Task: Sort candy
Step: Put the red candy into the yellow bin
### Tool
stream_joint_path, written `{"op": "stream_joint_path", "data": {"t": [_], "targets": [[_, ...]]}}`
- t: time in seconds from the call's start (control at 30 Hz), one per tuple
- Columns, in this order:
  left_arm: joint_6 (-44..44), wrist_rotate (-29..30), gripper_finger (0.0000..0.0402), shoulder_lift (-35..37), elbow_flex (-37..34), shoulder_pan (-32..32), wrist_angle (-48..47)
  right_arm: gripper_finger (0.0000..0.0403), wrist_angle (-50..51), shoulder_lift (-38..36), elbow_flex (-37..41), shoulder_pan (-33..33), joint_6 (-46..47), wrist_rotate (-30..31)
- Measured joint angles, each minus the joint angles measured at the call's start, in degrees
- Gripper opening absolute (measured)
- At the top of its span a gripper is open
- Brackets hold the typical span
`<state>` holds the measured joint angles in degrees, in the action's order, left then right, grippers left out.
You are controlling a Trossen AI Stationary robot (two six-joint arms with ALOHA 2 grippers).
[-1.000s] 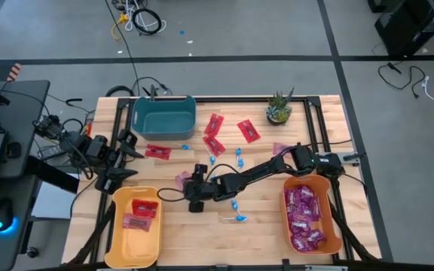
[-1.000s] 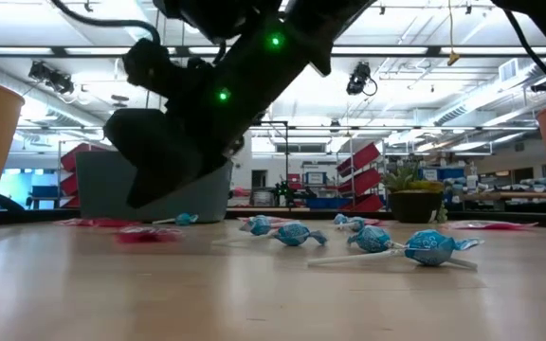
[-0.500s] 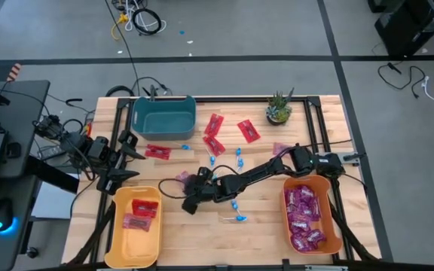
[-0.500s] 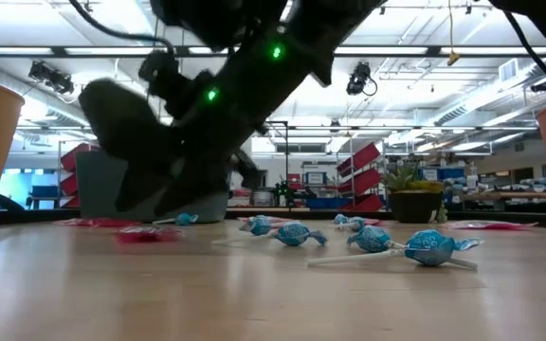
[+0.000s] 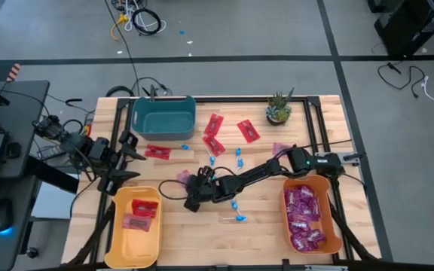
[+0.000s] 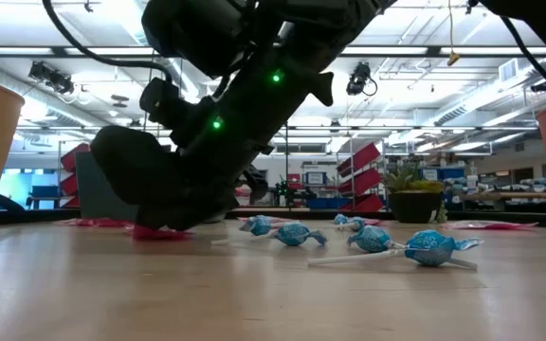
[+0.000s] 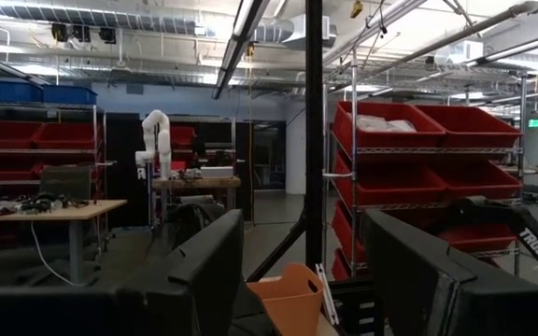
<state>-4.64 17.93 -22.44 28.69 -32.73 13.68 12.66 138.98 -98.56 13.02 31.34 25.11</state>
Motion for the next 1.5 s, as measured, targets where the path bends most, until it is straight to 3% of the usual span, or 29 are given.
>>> {"op": "stream_joint_path", "data": {"t": [0.53,1.5], "targets": [[0.35,0.22,0.0218,0.00,0.00,0.00,-0.11,0.0043,-3.14,0.19,0.26,-0.59,-8.01,-6.24],[0.46,0.94,0.0218,0.00,0.00,-0.01,2.00,0.0039,-6.71,-6.49,0.63,-0.09,-18.31,-6.54]]}}
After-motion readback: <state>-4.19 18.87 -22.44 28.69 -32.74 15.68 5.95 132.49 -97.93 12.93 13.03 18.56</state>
